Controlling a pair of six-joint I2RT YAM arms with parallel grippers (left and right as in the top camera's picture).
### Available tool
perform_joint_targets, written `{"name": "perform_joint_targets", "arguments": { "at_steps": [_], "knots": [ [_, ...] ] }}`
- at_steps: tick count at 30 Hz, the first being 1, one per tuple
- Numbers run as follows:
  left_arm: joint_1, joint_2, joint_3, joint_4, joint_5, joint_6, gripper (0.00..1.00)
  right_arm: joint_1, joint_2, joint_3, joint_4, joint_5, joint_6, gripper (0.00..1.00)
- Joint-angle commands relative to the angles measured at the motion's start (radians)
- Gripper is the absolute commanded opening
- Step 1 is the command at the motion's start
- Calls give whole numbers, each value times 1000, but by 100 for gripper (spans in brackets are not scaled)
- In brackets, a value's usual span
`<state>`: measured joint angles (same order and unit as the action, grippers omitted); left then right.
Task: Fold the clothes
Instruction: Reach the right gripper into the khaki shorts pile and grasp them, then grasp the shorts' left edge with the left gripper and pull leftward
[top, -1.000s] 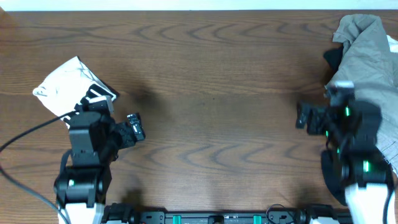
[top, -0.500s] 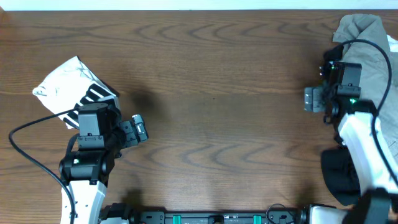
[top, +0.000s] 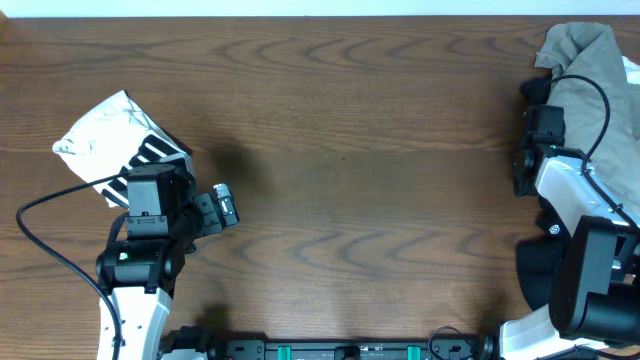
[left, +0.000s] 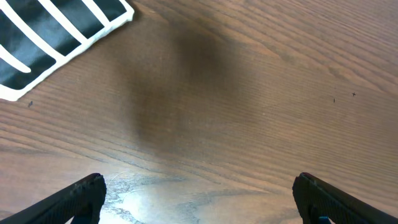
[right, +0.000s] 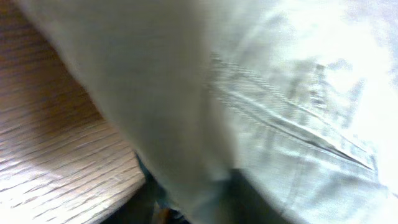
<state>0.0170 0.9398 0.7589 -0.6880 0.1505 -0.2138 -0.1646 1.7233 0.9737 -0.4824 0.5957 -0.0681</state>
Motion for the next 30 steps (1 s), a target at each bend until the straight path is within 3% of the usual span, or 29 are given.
{"name": "perform_joint_targets", "arguments": {
  "at_steps": [1,6,12,19,21,26,28,30],
  "knots": [
    [2,2,23,0,0,-10,98,-3,-5,27,-2,51,57,1],
    [2,2,23,0,0,-10,98,60,-80,98,-47,-15,48,1],
    [2,2,23,0,0,-10,98,237,-220,297,-183,-315,37,1],
    [2,2,23,0,0,-10,98,500,-268,359,-109,-494,101,5],
    [2,2,23,0,0,-10,98,552,-251,359,-105,-512,103,15],
    [2,2,23,0,0,-10,98,652,-181,359,-108,-510,109,27],
    [2,2,23,0,0,-10,98,664,-163,359,-108,-501,109,39],
    [2,2,23,0,0,-10,98,662,-156,359,-108,-485,109,40]
  ]
}}
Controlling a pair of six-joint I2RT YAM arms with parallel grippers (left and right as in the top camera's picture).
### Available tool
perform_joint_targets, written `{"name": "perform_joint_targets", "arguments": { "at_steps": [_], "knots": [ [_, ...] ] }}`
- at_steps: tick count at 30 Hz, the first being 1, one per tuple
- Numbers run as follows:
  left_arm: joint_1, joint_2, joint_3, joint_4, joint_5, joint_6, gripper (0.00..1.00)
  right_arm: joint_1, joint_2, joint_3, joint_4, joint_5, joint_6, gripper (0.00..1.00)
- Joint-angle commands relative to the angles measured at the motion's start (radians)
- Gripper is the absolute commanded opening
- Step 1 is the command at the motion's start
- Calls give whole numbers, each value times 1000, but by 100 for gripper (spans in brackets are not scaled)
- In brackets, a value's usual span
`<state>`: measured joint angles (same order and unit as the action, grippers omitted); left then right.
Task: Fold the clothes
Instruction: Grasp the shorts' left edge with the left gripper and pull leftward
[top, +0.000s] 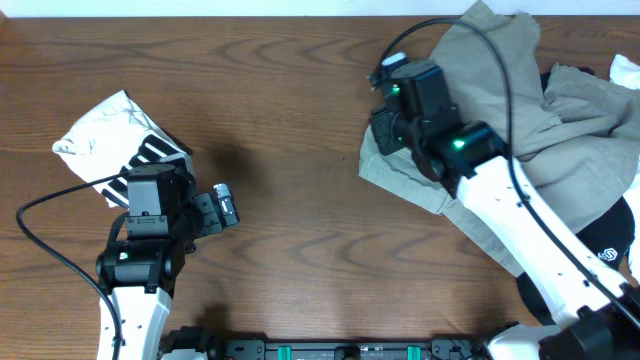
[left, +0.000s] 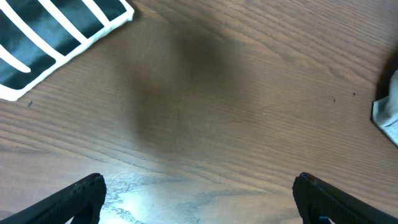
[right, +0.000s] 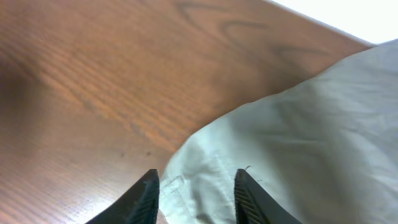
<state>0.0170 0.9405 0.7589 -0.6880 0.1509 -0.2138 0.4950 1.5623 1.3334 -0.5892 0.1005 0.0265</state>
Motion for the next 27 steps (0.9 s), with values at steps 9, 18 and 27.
{"name": "perform_joint_targets", "arguments": {
  "at_steps": [9,18,27],
  "knots": [
    [2,1,23,6,73,-35,98,-58,-35,0,-121,262,47,58],
    [-179,105,23,243,266,-26,98,-262,-116,0,-315,277,198,68],
    [-451,496,42,688,257,-82,98,-463,-246,0,-425,229,235,72]
  ]
}}
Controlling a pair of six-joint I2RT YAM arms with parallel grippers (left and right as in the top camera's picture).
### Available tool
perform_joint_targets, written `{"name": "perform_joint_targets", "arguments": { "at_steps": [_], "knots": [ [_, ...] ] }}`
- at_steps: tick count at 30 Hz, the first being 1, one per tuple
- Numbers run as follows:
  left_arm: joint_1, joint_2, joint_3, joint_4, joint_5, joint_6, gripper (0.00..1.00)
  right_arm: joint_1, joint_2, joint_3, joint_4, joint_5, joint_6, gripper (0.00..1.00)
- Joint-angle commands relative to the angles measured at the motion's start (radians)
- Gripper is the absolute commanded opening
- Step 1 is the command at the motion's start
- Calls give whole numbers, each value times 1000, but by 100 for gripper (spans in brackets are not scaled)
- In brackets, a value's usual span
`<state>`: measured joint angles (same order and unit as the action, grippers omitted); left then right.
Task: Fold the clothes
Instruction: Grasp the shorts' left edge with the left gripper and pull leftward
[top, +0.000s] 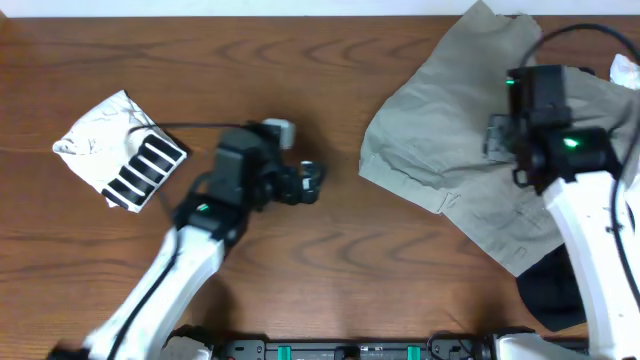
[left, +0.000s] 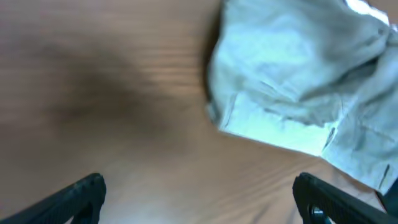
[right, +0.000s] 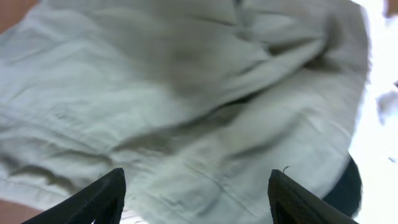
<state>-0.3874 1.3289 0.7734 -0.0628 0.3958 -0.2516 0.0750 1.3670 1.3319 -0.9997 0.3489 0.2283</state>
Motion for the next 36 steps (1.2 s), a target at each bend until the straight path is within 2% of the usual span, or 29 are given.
{"name": "perform_joint_targets", "arguments": {
  "at_steps": [1,5,7,13,17,19,20,21,22,23,28,36],
  "knots": [
    [-63,157,35,121,13,-71,98,-58,-65,1,-27,-27,33,73],
    [-130,362,72,343,13,-156,98,-93,-104,1,-69,-27,24,73],
    [-153,430,96,384,13,-180,98,-97,-113,1,-83,-27,11,73],
    [-209,632,215,401,12,-197,98,-96,-114,1,-104,-27,10,74],
    [-221,694,257,402,12,-200,100,-96,-114,1,-105,-27,10,73],
    [-220,699,258,402,11,-199,75,-97,-114,1,-105,-27,10,73],
    [-218,698,258,401,12,-199,59,-97,-114,1,-105,-27,10,72],
    [-212,695,258,401,12,-200,37,-96,-114,1,-105,-27,10,72],
    [-205,692,258,401,12,-200,19,-97,-114,1,-105,-27,10,72],
    [-195,684,258,392,12,-214,8,-97,-114,1,-105,-27,10,72],
    [-119,603,258,285,12,-220,6,-97,-114,1,-105,-27,10,72],
    [135,388,258,138,11,-187,6,-97,-114,1,-105,-27,10,73]
  ]
}}
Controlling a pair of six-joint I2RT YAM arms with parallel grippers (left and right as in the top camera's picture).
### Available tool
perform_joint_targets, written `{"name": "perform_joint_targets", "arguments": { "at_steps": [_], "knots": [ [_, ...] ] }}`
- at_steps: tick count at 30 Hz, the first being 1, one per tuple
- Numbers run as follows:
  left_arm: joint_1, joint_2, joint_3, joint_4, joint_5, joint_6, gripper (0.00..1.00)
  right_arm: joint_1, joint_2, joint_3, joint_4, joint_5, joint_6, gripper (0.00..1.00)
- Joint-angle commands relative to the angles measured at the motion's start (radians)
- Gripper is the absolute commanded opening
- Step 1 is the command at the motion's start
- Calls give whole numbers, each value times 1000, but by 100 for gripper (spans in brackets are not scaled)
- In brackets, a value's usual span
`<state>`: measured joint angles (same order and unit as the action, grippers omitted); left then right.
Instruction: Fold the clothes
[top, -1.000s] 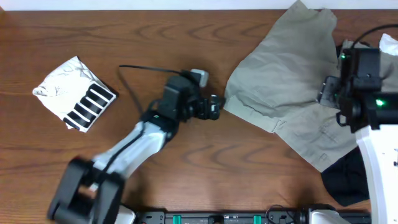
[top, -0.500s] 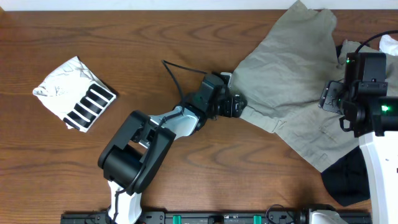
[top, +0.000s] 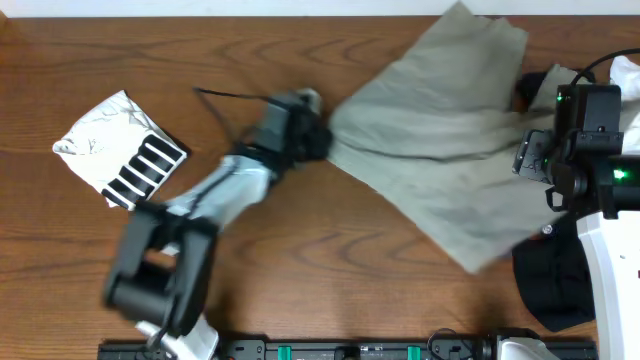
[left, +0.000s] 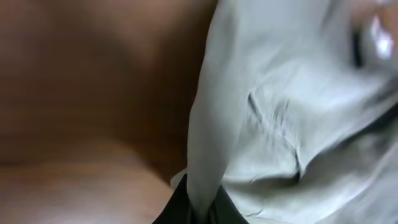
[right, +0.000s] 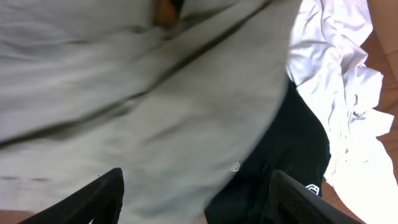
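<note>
A grey-beige garment (top: 450, 150) lies spread across the right half of the table, from the far edge down toward the front. My left gripper (top: 312, 140) reaches to the garment's left edge and is shut on a fold of it (left: 205, 155); the dark fingers (left: 180, 208) pinch the cloth at the bottom of the left wrist view. My right gripper (top: 532, 155) hangs open over the garment's right side, its fingers (right: 102, 199) spread wide with nothing between them.
A folded black-and-white striped garment (top: 120, 150) lies at the far left. A black garment (top: 548, 285) and a white one (top: 628, 70) lie at the right edge, under and beside the right arm; the right wrist view shows the black garment (right: 292, 155) and the white one (right: 339, 81).
My left gripper was open over bare wood left of the grey garment; now it is shut on the garment's left edge. The right gripper, still open, has shifted right, and the garment lies more stretched out.
At first the left arm rested by the striped garment and the right gripper was buried in the pile at the far right. Then the right gripper held the grey garment at the table's middle. Then it stood open above it, with the left gripper nearby; now the left holds the edge.
</note>
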<state>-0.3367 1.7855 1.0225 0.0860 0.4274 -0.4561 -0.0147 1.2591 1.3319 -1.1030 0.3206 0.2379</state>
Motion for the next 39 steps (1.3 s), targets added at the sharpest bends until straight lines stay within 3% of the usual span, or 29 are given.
{"name": "perform_joint_targets", "arguments": {
  "at_steps": [1,10,14,16,19,21,24,25,29,31,36,39],
  "knots": [
    [126,-89,9,-11,-20,23,6,-7,-6,1,-1,0,0,73],
    [315,-100,9,2,-39,82,6,-6,-6,1,-8,-26,0,74],
    [366,-100,19,4,-47,82,11,-6,-6,1,-21,-26,0,74],
    [385,-100,33,4,-46,81,27,-6,-6,1,-28,-26,0,74],
    [399,-100,65,-11,-45,81,30,-6,-6,1,-33,-26,0,74],
    [399,-100,96,-36,-45,82,63,-6,-6,1,-35,-26,0,74],
    [399,-100,143,-98,22,82,64,-6,-6,1,-36,-26,0,74],
    [397,-101,156,-125,82,81,69,-6,-6,1,-39,-26,0,75],
    [357,-108,167,-287,338,81,71,-8,2,-3,-44,-22,1,75],
    [312,-108,167,-420,370,81,71,-12,11,-5,-40,-22,0,75],
    [119,-106,154,-730,251,142,80,-27,58,-5,-38,-22,0,75],
    [-18,-106,140,-817,164,130,83,-33,84,-5,-37,-21,1,75]
  ]
}}
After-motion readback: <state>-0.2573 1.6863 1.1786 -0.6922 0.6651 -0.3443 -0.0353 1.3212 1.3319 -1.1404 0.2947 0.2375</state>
